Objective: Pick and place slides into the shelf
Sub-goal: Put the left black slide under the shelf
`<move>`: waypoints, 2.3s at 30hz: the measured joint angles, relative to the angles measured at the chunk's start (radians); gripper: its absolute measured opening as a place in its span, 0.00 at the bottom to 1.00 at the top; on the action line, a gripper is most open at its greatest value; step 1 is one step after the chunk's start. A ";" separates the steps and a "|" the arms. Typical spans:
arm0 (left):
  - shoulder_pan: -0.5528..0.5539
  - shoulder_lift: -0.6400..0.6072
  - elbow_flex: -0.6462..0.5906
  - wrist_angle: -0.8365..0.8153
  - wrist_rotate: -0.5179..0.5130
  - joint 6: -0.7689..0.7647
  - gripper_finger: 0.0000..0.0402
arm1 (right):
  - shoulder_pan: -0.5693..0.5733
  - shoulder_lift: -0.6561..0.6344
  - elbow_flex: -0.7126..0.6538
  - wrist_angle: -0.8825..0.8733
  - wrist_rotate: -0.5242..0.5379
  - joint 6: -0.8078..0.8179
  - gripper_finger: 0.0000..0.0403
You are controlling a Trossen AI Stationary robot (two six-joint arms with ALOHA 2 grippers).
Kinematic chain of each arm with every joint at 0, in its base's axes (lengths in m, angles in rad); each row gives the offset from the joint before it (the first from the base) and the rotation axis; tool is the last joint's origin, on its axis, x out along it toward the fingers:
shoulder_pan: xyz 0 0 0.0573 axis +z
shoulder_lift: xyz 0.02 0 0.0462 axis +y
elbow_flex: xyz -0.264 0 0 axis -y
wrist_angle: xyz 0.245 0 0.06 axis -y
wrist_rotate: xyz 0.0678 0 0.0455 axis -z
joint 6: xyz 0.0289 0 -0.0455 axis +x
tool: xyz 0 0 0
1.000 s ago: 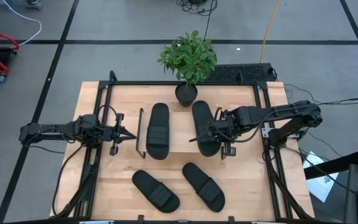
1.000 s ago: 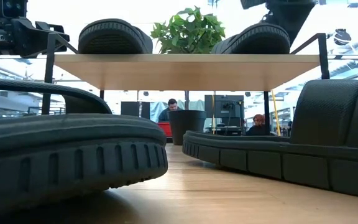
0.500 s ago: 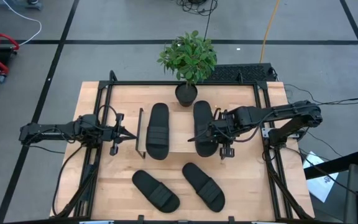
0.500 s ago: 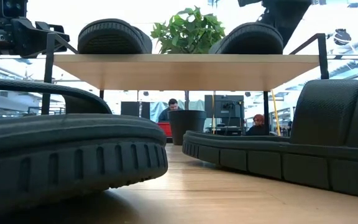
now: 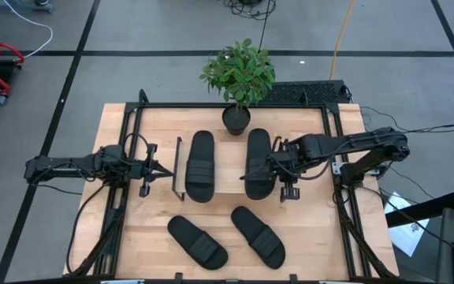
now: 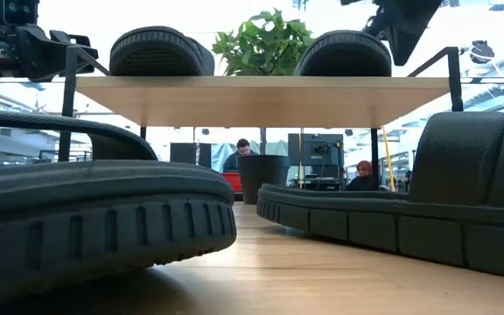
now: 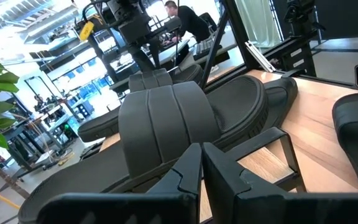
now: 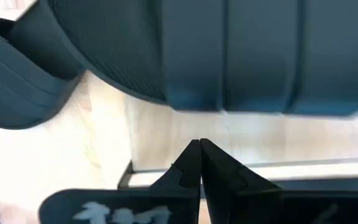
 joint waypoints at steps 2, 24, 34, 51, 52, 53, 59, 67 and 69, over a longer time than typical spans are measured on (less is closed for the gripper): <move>0.000 0.000 0.000 0.000 0.000 0.000 0.06 | 0.017 0.000 0.031 -0.040 0.051 0.008 0.00; -0.019 0.000 0.000 0.155 0.014 -0.026 0.06 | 0.519 -0.230 -0.340 0.542 0.362 0.213 0.00; -0.044 0.000 0.000 0.245 -0.039 -0.027 0.06 | 0.559 -0.342 -0.721 0.937 0.425 0.189 0.00; -0.044 0.000 0.000 0.226 -0.043 -0.085 0.06 | 0.556 -0.410 -0.813 0.924 0.503 0.185 0.00; -0.044 0.000 0.000 0.221 -0.043 -0.085 0.06 | 0.556 -0.410 -0.813 0.919 0.504 0.187 0.00; -0.044 0.000 0.000 0.216 -0.043 -0.084 0.06 | 0.556 -0.410 -0.813 0.916 0.505 0.191 0.00; -0.044 0.000 0.000 0.209 -0.043 -0.080 0.06 | 0.555 -0.410 -0.813 0.915 0.535 0.205 0.00; -0.044 0.000 0.000 0.202 -0.043 -0.080 0.06 | 0.554 -0.410 -0.813 0.877 0.561 0.215 0.00; -0.044 0.000 0.000 0.202 -0.043 -0.080 0.06 | 0.549 -0.410 -0.813 0.876 0.560 0.212 0.00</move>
